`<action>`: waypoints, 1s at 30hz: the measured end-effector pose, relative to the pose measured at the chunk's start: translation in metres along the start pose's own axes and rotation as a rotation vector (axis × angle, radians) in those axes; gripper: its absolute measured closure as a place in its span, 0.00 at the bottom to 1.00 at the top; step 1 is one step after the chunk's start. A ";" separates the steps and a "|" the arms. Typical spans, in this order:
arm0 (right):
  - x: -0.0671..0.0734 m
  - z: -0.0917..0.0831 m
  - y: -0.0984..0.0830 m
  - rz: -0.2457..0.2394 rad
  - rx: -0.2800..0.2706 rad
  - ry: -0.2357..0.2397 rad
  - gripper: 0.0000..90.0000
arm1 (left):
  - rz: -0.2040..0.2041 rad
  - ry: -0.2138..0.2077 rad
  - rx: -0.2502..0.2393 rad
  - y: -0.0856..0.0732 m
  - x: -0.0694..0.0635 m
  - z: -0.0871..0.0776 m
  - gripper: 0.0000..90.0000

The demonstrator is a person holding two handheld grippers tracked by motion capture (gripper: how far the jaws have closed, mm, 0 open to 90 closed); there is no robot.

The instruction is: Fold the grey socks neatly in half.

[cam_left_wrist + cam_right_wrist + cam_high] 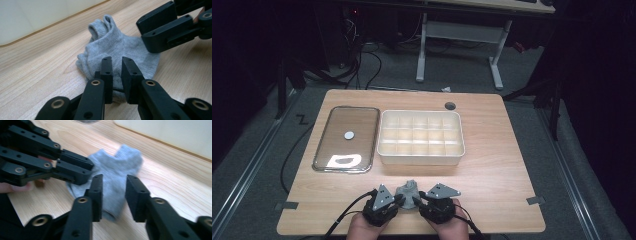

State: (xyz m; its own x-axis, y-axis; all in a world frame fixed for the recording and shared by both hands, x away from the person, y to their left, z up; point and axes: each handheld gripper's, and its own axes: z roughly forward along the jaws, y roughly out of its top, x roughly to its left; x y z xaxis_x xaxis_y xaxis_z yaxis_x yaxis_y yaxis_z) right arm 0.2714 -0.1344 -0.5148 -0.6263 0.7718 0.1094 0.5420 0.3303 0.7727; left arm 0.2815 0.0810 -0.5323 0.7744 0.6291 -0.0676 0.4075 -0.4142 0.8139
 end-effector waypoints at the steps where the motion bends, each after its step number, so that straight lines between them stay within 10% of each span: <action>1: -0.003 -0.001 -0.003 0.036 0.011 -0.002 0.67 | -0.001 -0.002 0.002 0.000 0.000 0.000 0.88; 8: -0.008 0.008 -0.007 0.093 0.050 0.022 0.63 | 0.001 -0.009 0.001 0.000 0.000 0.000 0.86; 17: -0.005 0.016 -0.005 0.079 0.082 0.060 0.82 | -0.028 -0.038 -0.070 0.007 -0.006 -0.004 0.83; 30: -0.001 0.004 0.001 0.035 0.063 0.056 0.92 | -0.029 -0.023 0.016 0.003 -0.003 0.005 0.89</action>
State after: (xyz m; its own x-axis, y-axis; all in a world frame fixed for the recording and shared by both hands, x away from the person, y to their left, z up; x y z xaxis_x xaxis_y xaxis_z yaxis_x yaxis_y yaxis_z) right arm 0.2747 -0.1323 -0.5171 -0.6359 0.7524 0.1717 0.5970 0.3385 0.7274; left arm 0.2829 0.0746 -0.5327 0.7728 0.6260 -0.1043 0.4377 -0.4067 0.8019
